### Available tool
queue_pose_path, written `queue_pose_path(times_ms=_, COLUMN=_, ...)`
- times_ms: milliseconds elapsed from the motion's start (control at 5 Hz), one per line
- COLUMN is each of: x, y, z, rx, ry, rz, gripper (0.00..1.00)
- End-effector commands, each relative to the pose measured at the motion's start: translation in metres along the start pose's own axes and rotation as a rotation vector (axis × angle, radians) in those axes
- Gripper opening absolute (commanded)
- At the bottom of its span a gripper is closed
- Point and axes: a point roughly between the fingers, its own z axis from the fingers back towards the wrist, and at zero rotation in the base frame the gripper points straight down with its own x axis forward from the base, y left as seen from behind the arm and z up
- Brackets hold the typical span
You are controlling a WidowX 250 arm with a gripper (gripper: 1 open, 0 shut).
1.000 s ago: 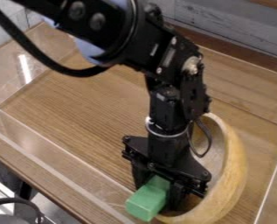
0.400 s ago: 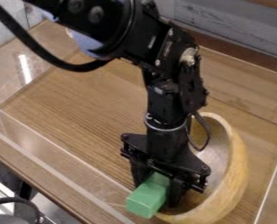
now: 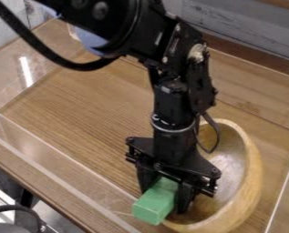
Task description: Put the green block in the brown bowl
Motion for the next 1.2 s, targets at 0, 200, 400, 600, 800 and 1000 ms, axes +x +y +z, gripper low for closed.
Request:
queue_pose_path(times_ms=0, x=0.0098, y=-0.0028, z=0.0138, rx=-0.029, ry=-0.045, rz=0.017, gripper=0.0)
queue_pose_path(times_ms=200, x=0.0098, y=-0.0029, z=0.0122, rx=-0.036, ry=-0.038, rz=0.028, gripper=0.0)
queue_pose_path(times_ms=400, x=0.0119, y=-0.0024, z=0.01, rx=-0.038, ry=-0.032, rz=0.033, gripper=0.0)
queue_pose_path(times_ms=600, x=0.0137, y=-0.0016, z=0.0081, rx=-0.04, ry=-0.027, rz=0.039, gripper=0.0)
queue_pose_path(times_ms=800, x=0.0152, y=-0.0007, z=0.0074, rx=-0.042, ry=-0.023, rz=0.044, gripper=0.0)
queue_pose_path(times_ms=1000, x=0.0168, y=0.0003, z=0.006, rx=-0.043, ry=-0.018, rz=0.049, gripper=0.0)
